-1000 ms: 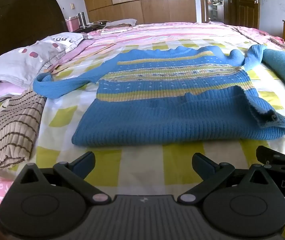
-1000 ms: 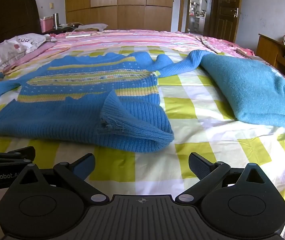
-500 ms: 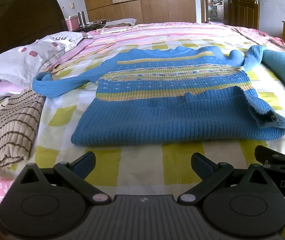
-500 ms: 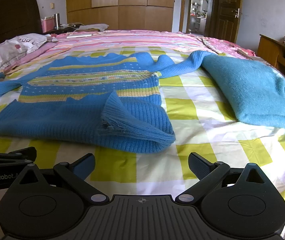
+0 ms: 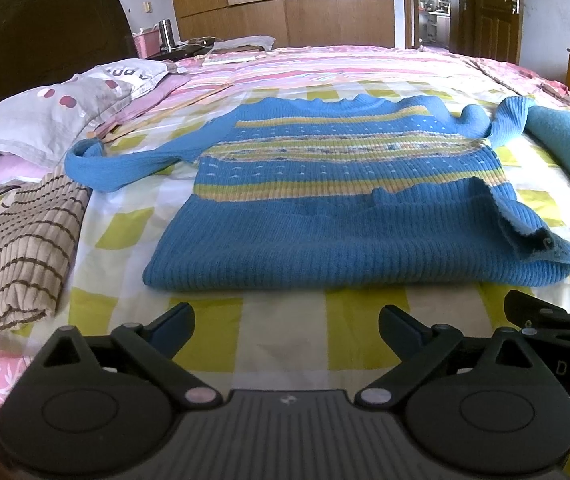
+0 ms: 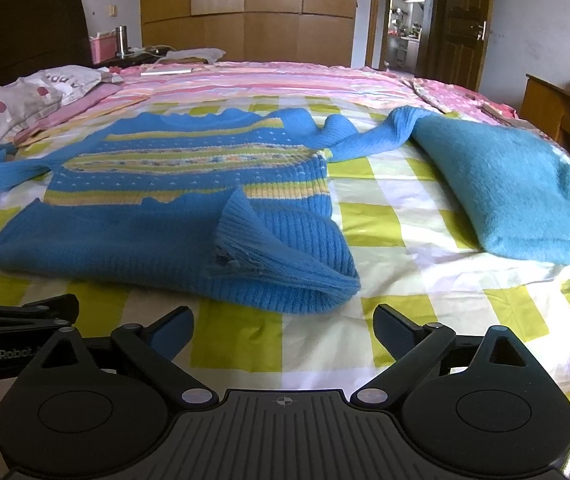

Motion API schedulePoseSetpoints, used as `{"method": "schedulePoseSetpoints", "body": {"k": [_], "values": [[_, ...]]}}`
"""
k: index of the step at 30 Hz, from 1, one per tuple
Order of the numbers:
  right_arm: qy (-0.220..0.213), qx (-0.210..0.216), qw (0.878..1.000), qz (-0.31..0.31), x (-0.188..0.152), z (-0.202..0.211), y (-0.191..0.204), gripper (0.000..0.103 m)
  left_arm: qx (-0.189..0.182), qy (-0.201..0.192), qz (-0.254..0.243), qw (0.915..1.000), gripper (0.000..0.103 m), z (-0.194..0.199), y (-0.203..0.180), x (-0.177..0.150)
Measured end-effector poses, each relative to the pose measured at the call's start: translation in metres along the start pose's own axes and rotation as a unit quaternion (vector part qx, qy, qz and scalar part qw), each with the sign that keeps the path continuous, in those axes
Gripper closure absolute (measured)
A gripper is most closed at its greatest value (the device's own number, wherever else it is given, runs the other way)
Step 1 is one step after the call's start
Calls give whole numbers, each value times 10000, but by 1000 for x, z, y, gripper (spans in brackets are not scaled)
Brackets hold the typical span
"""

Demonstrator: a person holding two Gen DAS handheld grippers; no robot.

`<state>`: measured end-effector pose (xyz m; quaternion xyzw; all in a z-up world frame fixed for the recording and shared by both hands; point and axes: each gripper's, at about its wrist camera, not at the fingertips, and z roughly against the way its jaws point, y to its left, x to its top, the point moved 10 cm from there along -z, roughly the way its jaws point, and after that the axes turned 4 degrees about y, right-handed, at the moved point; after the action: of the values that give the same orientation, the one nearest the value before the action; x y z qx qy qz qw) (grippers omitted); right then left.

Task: Fold small clothes

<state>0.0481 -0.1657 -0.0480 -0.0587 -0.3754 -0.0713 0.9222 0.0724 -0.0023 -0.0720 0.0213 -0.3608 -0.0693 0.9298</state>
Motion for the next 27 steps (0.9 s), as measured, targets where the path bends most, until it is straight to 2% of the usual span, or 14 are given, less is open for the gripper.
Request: {"method": "schedulePoseSetpoints", "body": {"k": [10,27], "values": [[-2,42,10000,28,2,1,2,8,-26,10,25,10000,1,0,3,1],[21,228,9997,108,7,-2,11,18,-142,36,142,9998,5,-3,7,1]]}}
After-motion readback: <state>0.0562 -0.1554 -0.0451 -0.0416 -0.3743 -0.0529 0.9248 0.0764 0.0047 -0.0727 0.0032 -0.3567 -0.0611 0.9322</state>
